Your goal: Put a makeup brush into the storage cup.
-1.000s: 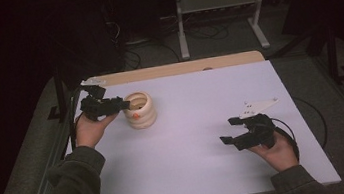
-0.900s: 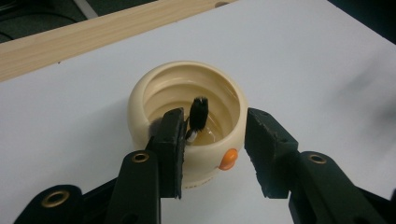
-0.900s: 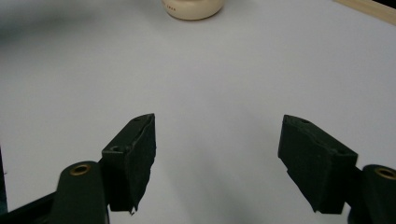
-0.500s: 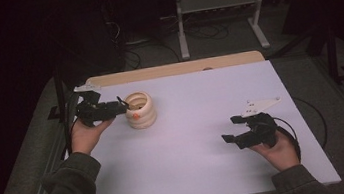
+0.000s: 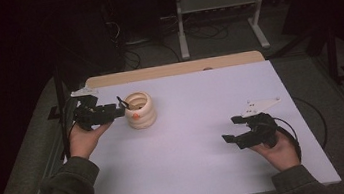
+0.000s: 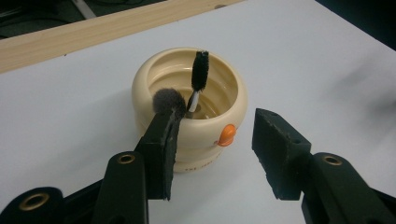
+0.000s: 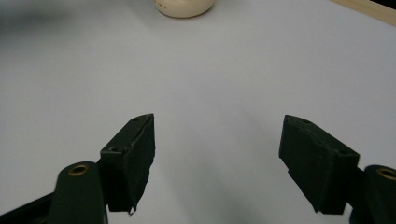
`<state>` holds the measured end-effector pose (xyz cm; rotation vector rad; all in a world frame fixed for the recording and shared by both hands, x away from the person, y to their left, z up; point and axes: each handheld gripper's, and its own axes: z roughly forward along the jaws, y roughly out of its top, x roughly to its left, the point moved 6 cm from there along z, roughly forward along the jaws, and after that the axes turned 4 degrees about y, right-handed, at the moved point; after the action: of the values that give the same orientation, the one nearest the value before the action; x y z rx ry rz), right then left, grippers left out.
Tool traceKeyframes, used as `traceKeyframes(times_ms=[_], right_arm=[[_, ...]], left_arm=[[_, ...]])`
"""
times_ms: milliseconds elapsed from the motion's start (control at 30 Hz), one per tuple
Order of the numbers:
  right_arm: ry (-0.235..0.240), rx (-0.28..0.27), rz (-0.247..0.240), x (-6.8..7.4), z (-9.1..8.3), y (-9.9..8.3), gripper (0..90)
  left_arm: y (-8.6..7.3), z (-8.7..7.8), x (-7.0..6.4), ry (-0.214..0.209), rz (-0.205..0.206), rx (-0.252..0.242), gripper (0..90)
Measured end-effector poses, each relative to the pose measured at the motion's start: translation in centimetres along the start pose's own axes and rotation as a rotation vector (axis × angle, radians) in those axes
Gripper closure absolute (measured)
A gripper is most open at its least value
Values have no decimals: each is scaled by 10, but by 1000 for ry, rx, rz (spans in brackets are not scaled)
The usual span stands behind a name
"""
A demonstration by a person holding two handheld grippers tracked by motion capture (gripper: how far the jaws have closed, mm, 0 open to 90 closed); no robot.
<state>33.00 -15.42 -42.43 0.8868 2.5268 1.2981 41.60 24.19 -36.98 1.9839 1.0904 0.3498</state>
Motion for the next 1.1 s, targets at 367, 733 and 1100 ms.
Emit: traceKeyframes(times_ms=[367,733,1100], right_arm=[[-14,-3,2,1,-3,0,255],[-26,-7,1,-2,-5,-1,253],[-32,-12,11,-3,-6,-1,251]], left_arm=[[-10,-7,0,-7,-16,-16,485],[-21,-8,-1,-2,-16,-3,474],[-27,-13,-6,-7,-8,-17,458]])
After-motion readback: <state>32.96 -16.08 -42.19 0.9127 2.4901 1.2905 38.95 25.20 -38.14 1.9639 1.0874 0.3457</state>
